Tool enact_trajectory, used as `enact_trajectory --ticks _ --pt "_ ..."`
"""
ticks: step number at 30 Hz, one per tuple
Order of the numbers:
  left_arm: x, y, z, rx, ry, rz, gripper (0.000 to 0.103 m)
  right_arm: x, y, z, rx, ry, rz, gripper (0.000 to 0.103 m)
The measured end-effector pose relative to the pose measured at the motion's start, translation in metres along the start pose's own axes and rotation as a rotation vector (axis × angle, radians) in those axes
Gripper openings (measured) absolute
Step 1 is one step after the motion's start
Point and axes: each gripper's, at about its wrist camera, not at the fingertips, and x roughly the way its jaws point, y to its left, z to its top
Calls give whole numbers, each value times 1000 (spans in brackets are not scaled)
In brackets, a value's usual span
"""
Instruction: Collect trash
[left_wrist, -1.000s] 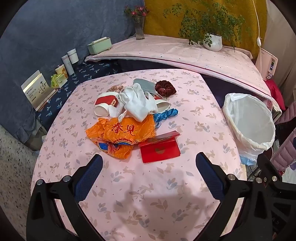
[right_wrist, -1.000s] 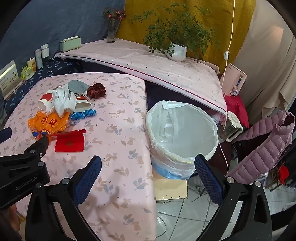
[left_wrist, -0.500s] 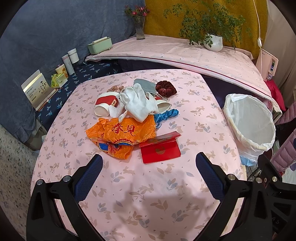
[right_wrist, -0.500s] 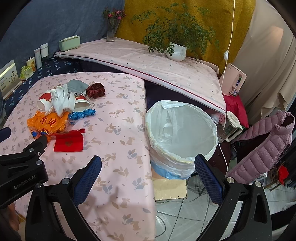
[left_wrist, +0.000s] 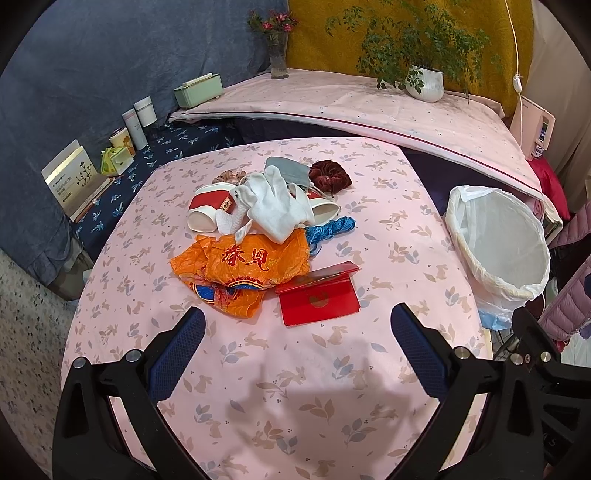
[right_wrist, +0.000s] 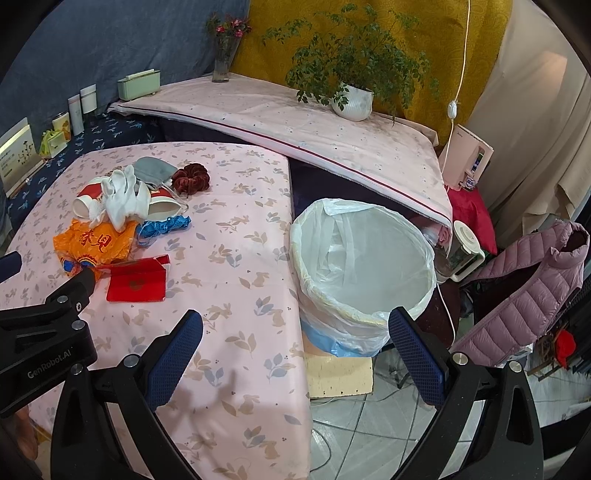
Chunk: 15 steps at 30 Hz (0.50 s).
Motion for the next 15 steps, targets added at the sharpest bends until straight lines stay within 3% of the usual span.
enact_trajectory --ticks 15 --pt "0 0 0 -2 0 1 96 -1 -1 0 0 2 0 96"
